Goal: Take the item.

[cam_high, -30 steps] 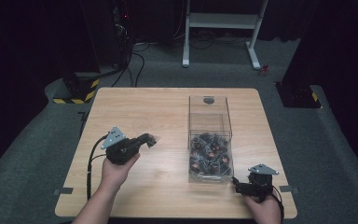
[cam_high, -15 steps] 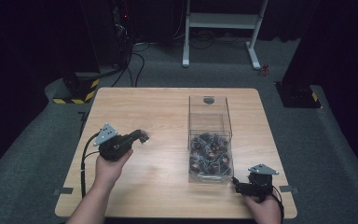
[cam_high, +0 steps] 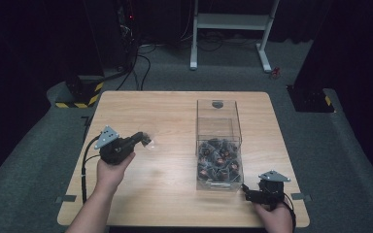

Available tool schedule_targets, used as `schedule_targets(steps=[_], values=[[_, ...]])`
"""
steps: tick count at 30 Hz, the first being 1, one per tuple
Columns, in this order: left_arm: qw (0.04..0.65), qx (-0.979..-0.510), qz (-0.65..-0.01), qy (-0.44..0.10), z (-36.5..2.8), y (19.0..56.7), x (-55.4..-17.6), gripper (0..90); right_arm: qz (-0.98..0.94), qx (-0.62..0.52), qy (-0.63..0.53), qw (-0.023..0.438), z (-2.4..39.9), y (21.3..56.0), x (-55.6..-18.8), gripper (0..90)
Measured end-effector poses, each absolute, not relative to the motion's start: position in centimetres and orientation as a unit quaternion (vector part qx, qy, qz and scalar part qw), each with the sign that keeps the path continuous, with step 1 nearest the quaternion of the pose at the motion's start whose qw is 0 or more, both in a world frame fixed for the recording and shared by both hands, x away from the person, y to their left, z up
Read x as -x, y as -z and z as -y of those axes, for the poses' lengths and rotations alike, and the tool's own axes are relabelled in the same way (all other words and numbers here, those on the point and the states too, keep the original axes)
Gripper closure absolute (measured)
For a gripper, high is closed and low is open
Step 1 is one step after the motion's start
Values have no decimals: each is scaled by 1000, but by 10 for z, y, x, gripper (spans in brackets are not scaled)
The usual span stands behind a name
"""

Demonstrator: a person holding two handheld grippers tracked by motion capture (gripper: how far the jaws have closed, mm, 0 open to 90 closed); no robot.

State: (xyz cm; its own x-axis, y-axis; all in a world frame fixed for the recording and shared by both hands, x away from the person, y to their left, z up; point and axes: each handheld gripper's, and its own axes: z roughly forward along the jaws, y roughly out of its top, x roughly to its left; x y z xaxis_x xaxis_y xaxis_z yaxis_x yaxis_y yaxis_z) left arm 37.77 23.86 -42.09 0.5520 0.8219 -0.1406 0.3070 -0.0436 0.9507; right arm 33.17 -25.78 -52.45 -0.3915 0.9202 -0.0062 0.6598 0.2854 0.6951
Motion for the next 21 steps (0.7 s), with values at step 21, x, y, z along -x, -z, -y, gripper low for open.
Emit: schedule_targets(steps=[21], values=[[542, -688, -418, -242, -239, 414, -400, 900, -774, -511, -311, 209, 258, 525, -332, 84]])
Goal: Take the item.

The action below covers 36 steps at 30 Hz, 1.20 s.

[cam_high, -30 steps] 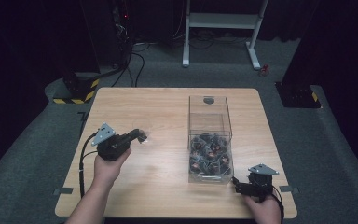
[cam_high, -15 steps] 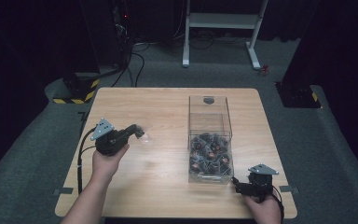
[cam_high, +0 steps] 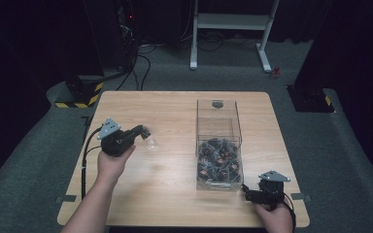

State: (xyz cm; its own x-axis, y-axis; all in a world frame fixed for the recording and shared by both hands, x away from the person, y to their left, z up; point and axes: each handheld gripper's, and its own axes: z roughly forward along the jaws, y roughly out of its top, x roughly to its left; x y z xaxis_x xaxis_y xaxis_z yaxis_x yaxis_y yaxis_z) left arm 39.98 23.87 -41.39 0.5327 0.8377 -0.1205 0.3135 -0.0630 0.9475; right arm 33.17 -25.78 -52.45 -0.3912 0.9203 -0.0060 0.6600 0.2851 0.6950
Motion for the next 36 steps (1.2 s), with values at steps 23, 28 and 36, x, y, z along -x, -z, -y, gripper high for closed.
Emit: schedule_targets(steps=[23, 28, 36], values=[[518, -692, -441, -241, -235, 418, -431, 900, -774, -510, -311, 209, 258, 525, -332, 84], [514, -692, -446, -241, -234, 421, -433, 900, -774, -510, -311, 209, 258, 525, -332, 84], [503, -693, -459, -236, -237, 428, -441, 900, -775, -509, -311, 210, 258, 525, -332, 84]])
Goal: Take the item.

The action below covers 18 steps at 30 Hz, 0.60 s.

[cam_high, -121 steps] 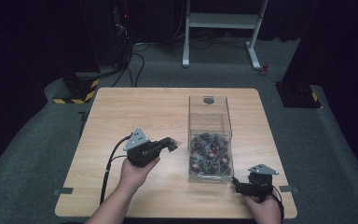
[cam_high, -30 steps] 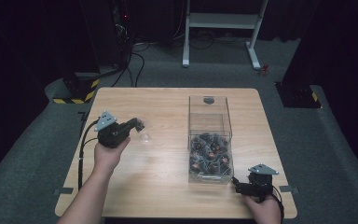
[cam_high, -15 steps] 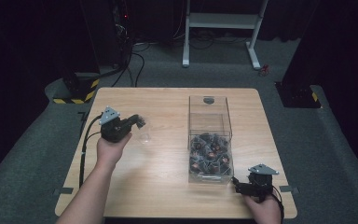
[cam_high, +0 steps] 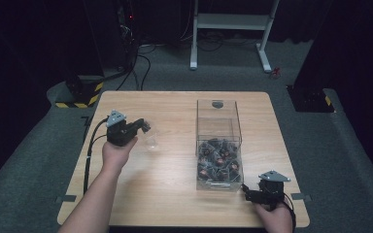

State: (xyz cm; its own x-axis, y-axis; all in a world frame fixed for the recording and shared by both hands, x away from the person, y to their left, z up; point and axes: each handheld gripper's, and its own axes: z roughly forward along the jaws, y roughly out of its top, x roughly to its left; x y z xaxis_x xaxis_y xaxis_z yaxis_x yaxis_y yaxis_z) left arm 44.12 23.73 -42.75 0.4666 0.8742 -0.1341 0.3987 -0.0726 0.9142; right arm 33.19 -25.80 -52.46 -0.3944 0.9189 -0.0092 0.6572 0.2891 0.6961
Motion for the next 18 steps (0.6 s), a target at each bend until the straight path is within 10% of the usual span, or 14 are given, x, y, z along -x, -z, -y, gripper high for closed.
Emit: schedule_targets(steps=[11, 18], values=[[487, -699, -469, -234, -234, 438, -443, 897, -775, -508, -312, 210, 258, 525, -332, 86], [490, -700, -459, -241, -233, 434, -439, 709, -775, -508, -312, 210, 258, 525, -332, 85]])
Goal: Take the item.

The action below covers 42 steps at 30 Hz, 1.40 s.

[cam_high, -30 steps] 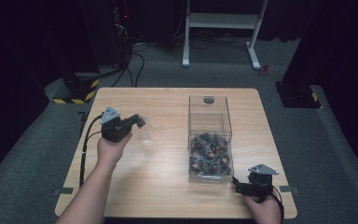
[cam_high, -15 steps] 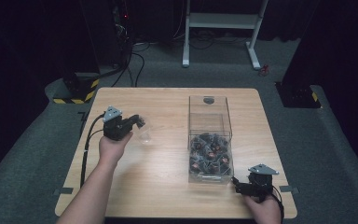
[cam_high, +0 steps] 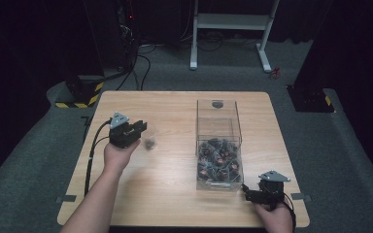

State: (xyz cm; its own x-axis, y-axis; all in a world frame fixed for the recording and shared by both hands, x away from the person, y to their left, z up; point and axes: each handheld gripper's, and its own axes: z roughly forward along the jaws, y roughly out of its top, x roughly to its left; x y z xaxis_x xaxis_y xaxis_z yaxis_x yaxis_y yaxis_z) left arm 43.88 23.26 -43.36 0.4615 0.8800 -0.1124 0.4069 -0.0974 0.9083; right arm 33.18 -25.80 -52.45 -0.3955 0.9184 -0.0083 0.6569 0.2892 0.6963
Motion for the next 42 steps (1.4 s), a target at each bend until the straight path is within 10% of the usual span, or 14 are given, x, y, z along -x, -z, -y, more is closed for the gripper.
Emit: schedule_targets(steps=[18, 42], values=[[482, -702, -466, -240, -238, 432, -425, 358, -775, -507, -312, 210, 258, 525, -332, 86], [454, -731, -461, -217, -255, 458, -389, 277, -775, -507, -311, 210, 258, 525, -332, 86]])
